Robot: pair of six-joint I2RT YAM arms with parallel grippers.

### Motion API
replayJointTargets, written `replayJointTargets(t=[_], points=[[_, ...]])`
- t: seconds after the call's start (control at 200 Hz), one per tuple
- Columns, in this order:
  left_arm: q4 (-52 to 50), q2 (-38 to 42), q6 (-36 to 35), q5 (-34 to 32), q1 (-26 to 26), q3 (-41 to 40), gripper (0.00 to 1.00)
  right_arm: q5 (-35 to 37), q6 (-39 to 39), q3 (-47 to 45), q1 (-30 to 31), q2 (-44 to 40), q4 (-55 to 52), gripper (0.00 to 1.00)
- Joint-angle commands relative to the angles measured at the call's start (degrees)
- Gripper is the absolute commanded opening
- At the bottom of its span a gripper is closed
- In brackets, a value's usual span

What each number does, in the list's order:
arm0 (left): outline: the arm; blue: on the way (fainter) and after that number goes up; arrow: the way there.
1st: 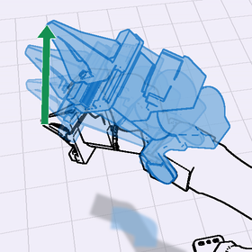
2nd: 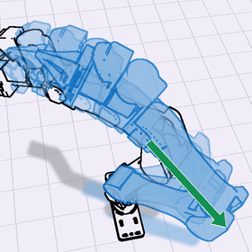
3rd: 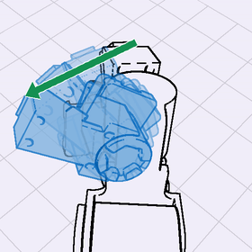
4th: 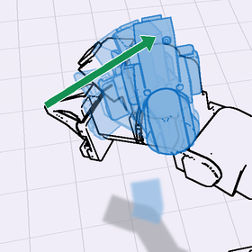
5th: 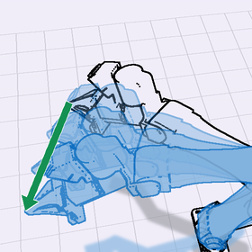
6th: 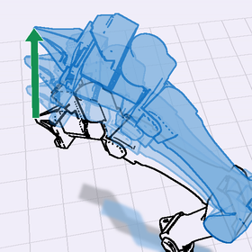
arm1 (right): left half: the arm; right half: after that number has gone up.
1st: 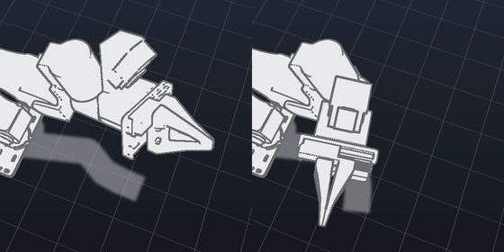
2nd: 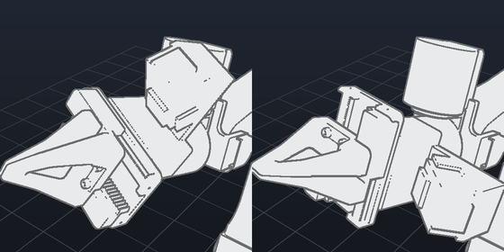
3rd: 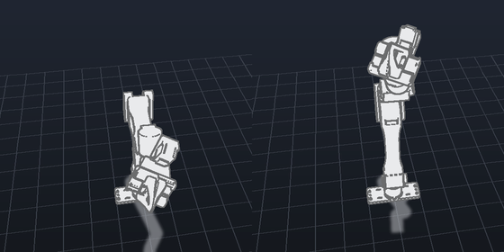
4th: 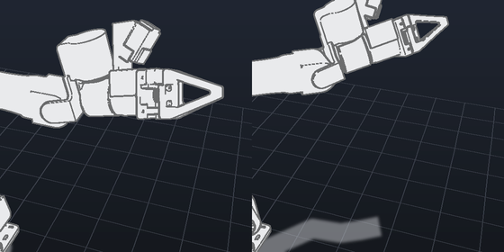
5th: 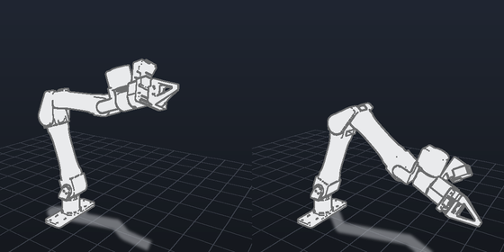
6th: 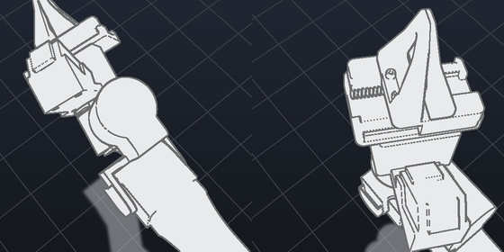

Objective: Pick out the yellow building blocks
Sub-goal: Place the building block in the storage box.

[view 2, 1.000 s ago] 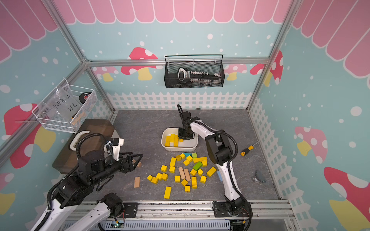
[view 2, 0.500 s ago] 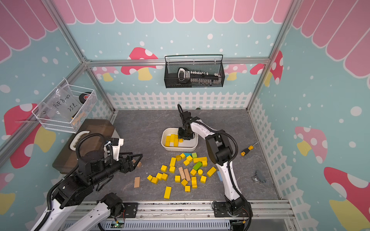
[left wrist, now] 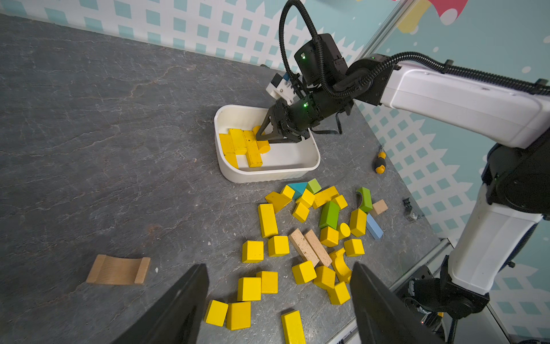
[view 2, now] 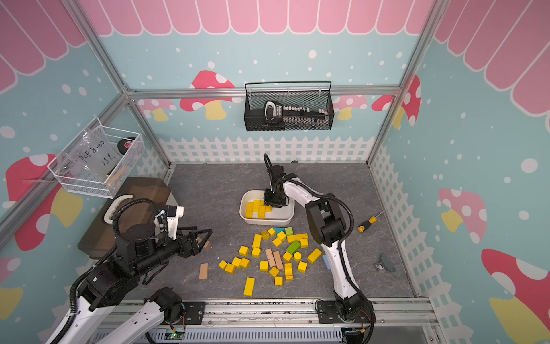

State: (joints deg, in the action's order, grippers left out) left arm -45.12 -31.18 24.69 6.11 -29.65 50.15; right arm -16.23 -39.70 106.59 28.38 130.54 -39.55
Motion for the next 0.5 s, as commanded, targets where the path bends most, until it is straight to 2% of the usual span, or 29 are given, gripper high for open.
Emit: replayJointTargets(t=[0.0, 0.27, 0.495], points=[[0.83, 0.31, -0.07, 0.11, 0.32, -0.49, 0.80, -0.49, 0.23, 1.37, -0.17, -1.46, -0.35, 0.43], [0.82, 0.33, -0.03, 0.04, 0.29, -0.49, 0.80, -0.06, 1.16, 1.17, -0.52, -3.33, -1.15, 0.43], [0.83, -0.11, -0.07, 0.12, 0.38, -0.49, 0.80, 2.83, 5.61, -0.46, -0.78, -12.32, -4.66, 0.43]])
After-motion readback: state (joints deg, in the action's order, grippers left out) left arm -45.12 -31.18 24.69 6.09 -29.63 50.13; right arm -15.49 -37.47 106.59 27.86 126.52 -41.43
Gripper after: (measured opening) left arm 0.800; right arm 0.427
